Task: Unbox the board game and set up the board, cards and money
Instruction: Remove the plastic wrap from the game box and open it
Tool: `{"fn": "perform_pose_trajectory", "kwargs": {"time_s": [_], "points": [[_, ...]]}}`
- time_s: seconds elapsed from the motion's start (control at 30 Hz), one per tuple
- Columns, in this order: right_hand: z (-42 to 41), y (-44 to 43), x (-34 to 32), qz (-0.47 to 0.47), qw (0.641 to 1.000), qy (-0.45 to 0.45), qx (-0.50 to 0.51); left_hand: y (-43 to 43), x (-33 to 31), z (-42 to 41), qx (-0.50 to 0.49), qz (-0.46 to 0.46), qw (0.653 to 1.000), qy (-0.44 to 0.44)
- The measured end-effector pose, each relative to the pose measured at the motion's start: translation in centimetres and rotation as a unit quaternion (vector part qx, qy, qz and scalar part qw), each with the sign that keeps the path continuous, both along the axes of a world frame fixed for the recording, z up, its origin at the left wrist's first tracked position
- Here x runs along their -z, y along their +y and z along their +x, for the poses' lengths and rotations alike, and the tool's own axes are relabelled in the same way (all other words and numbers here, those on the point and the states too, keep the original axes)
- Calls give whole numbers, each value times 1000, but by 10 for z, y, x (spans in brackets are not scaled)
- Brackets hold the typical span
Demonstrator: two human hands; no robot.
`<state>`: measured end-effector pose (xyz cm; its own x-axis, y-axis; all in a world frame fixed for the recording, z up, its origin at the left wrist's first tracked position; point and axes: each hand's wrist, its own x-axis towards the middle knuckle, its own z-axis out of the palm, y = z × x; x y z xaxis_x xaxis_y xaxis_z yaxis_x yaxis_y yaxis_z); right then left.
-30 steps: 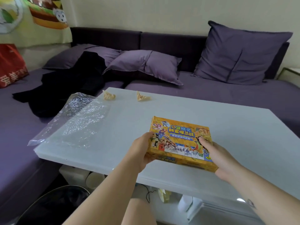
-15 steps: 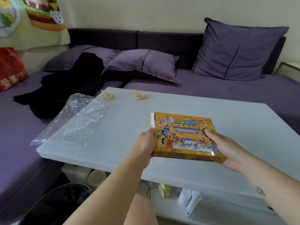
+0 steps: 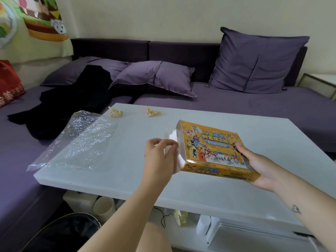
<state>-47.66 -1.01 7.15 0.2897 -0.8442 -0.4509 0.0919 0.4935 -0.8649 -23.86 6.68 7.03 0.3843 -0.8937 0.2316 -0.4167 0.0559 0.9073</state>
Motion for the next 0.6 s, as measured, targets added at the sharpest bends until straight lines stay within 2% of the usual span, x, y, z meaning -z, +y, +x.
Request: {"fn": "perform_pose_trajectory", "kwargs": {"time_s": [0.07,0.1,0.17,0.23,0.33,0.6], "points": [[-2,1,0,-8,1000,17,-13,-1,-3,3,2,62,995,-77],[-3,1,1,-14,999,25,-18,0,-7,4,23,110,990,-89],[-4,2,1,-21,999,39,-27,1,-14,5,74,211,973,-55],[-3,4,1,-30,997,53,-39,0,-16,8,116,273,955,19],[-3,5,1,-37,996,63,-41,-2,-14,12,143,295,936,128],[-1,-4,0,-52,994,83,-46,0,-13,8,149,272,929,204]]}}
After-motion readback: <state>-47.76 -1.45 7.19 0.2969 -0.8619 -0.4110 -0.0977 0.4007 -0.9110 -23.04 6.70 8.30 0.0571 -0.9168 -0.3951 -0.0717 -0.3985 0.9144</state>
